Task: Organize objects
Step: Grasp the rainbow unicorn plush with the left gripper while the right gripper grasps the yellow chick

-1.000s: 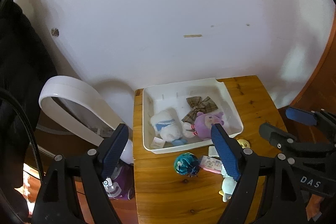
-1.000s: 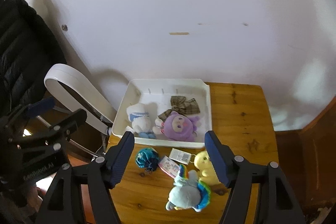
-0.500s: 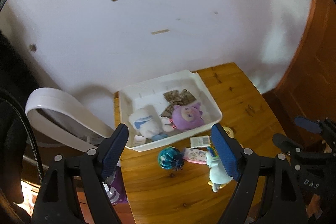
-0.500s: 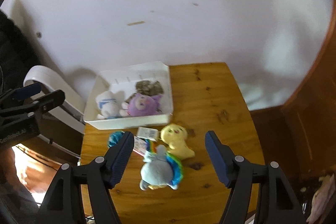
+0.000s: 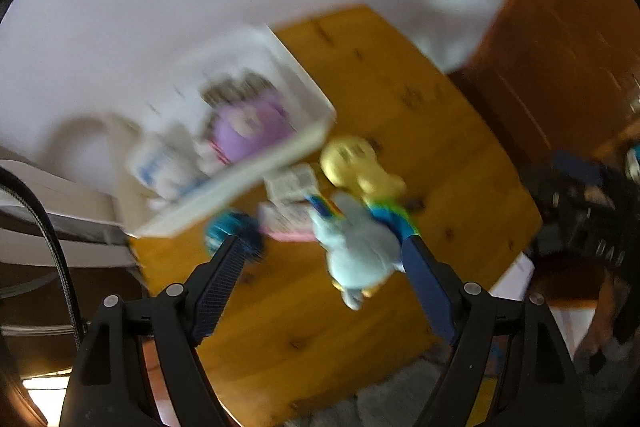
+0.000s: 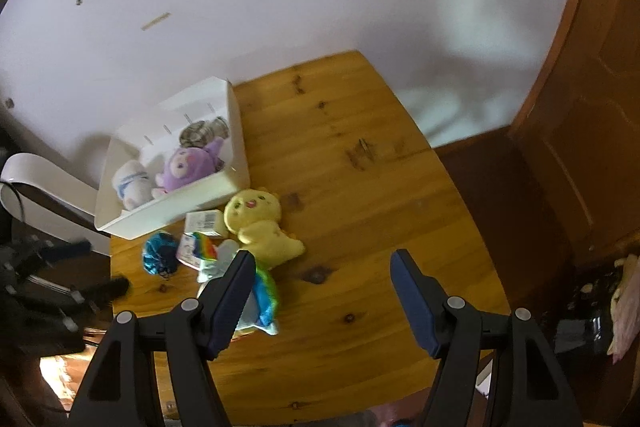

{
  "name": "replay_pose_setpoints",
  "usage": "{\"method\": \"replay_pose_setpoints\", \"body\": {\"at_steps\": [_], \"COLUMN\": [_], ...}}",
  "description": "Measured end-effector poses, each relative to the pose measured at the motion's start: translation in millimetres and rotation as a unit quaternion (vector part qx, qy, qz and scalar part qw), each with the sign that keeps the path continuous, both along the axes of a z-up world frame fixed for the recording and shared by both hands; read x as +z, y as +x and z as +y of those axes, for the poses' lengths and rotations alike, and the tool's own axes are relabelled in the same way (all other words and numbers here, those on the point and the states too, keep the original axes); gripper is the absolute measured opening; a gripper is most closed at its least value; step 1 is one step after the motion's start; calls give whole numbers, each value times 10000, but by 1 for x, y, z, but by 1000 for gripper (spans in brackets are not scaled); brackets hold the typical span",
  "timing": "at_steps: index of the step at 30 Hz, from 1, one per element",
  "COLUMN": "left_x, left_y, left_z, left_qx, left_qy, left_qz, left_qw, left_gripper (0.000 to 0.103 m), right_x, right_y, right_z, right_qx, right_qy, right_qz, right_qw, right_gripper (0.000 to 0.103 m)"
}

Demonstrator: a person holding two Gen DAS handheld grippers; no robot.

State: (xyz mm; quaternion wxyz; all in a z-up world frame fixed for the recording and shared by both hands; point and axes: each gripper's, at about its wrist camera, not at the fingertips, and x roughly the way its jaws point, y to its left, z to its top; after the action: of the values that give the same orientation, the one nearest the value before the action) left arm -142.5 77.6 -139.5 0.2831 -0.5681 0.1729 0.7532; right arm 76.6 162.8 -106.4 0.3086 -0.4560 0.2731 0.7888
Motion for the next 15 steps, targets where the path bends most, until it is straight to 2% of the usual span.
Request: {"method": "replay_pose_setpoints", "body": {"at_steps": [4, 10, 15], "left_x": [-40, -93, -120], "left_y": [6, 5, 2], "left_z": [17, 29, 32], "left_qx": [-164, -118, 68], "left_qy": [-148, -89, 24], "left_qz": [-598, -1328, -1627], "left_qw": [9980, 9910, 9866], "left_gripper": [84, 84, 86], "right_x": [-20, -50, -79], "right_y": [-7, -28, -53], "right_z": [11, 23, 30], "right_qx": [84, 416, 777], "right_qy": [-205, -522, -832], "right_qz": [-25, -109, -199], "right_qw": [9998, 9977, 9933], "right_gripper": [71, 71, 71]}}
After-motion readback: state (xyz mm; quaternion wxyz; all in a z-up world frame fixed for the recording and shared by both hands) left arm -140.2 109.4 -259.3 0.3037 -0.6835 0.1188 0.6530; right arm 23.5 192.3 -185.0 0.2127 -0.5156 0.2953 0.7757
